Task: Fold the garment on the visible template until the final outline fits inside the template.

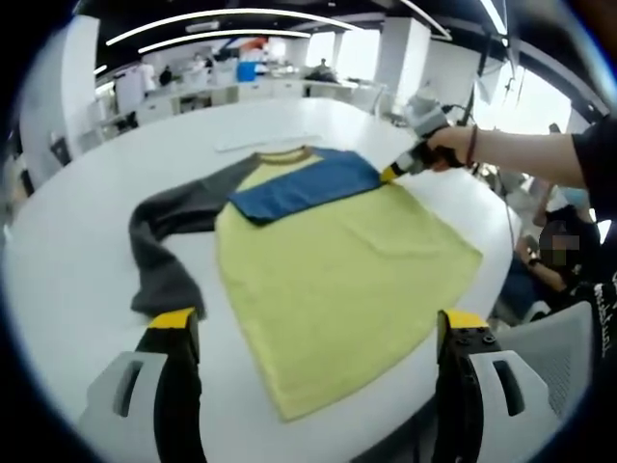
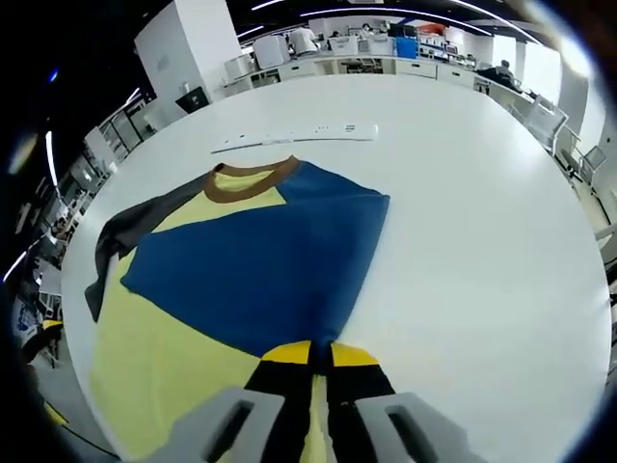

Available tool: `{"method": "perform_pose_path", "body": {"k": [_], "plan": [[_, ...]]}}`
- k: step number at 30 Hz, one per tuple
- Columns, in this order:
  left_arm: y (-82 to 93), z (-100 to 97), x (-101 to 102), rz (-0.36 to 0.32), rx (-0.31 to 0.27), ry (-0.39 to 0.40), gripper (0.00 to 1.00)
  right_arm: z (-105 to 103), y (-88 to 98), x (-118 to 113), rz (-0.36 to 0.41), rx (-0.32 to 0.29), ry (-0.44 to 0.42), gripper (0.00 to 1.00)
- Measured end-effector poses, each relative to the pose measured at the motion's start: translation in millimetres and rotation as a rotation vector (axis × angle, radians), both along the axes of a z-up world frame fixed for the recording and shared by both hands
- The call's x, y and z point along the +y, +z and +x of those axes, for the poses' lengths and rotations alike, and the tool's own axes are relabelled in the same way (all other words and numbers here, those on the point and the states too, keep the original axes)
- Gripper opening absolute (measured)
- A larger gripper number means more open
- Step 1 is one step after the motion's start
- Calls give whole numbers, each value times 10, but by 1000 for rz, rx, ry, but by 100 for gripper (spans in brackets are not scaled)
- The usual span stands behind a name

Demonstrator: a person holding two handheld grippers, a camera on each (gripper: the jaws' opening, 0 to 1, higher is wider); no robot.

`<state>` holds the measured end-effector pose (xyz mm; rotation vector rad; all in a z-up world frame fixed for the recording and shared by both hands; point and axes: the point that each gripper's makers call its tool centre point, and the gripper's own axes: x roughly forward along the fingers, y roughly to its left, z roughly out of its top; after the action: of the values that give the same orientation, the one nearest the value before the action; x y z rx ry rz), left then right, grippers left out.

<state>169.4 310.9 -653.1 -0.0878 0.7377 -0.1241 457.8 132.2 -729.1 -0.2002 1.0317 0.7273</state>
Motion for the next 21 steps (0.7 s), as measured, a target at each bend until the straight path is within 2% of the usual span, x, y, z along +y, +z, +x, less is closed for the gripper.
{"method": "perform_pose_path", "body": {"k": [21], "plan": [[-25,32,70,1,4,27,99,139,-7,-299,-50,-14,18,0]]}}
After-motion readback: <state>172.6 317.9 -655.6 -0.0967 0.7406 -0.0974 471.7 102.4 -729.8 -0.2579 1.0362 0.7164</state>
